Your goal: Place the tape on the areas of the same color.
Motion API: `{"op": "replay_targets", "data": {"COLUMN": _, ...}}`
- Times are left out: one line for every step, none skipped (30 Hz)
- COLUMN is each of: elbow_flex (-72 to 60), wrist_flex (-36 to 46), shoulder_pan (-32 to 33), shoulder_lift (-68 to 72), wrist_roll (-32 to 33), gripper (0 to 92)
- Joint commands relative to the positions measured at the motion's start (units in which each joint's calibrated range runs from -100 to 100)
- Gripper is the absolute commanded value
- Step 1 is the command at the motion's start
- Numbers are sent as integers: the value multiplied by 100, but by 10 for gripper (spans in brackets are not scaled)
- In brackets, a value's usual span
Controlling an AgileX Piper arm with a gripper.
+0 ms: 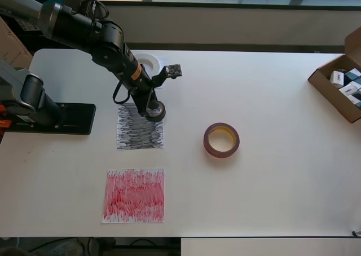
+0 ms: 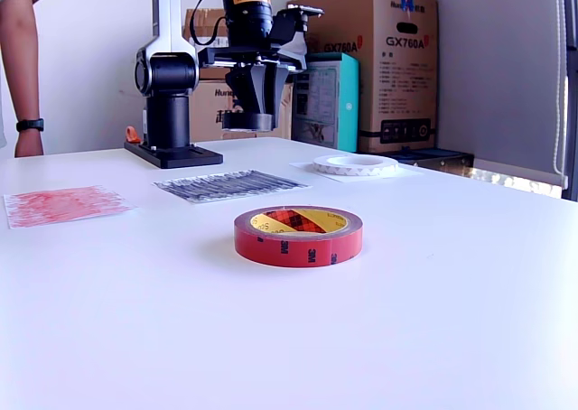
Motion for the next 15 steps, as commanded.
{"op": "replay_targets", "data": {"elbow_flex": 35, "wrist_flex": 136, "shoulder_pan": 38, "shoulder_lift": 64, "wrist_roll": -238, "gripper": 0}}
{"op": "replay_targets", "data": {"elbow_flex": 81, "wrist_flex": 153, "shoulder_pan": 38, "shoulder_lift": 73, "wrist_roll": -344, "gripper": 0}}
{"op": "replay_targets", "data": {"elbow_flex": 135, "wrist_flex": 196, "shoulder_pan": 15, "shoulder_lift": 73, "wrist_roll": -451, "gripper": 0}}
{"op": "replay_targets", "data": {"elbow_flex": 208, "wrist_flex": 187, "shoulder_pan": -9, "shoulder_lift": 73, "wrist_roll": -516, "gripper": 0}}
{"op": "replay_targets", "data": {"elbow_flex": 271, "wrist_flex": 162, "shoulder_pan": -25, "shoulder_lift": 73, "wrist_roll": -573, "gripper": 0}}
{"op": "replay_targets", "data": {"elbow_flex": 326, "wrist_flex": 145, "shoulder_pan": -64, "shoulder_lift": 73, "wrist_roll": -606, "gripper": 0}}
{"op": "replay_targets", "data": {"elbow_flex": 344, "wrist_flex": 136, "shoulder_pan": -104, "shoulder_lift": 83, "wrist_roll": -631, "gripper": 0}}
{"op": "replay_targets", "data": {"elbow_flex": 362, "wrist_flex": 128, "shoulder_pan": -127, "shoulder_lift": 83, "wrist_roll": -631, "gripper": 0}}
{"op": "replay_targets", "data": {"elbow_flex": 362, "wrist_flex": 128, "shoulder_pan": -143, "shoulder_lift": 92, "wrist_roll": -631, "gripper": 0}}
{"op": "replay_targets", "data": {"elbow_flex": 371, "wrist_flex": 128, "shoulder_pan": -151, "shoulder_lift": 130, "wrist_roll": -631, "gripper": 0}}
{"op": "replay_targets", "data": {"elbow_flex": 371, "wrist_flex": 128, "shoulder_pan": -151, "shoulder_lift": 148, "wrist_roll": -631, "gripper": 0}}
{"op": "replay_targets", "data": {"elbow_flex": 371, "wrist_flex": 128, "shoulder_pan": -151, "shoulder_lift": 158, "wrist_roll": -631, "gripper": 0}}
{"op": "replay_targets", "data": {"elbow_flex": 371, "wrist_flex": 128, "shoulder_pan": -151, "shoulder_lift": 167, "wrist_roll": -631, "gripper": 0}}
{"op": "replay_targets", "data": {"elbow_flex": 371, "wrist_flex": 128, "shoulder_pan": -135, "shoulder_lift": 167, "wrist_roll": -631, "gripper": 0}}
{"op": "replay_targets", "data": {"elbow_flex": 380, "wrist_flex": 128, "shoulder_pan": -127, "shoulder_lift": 167, "wrist_roll": -631, "gripper": 0}}
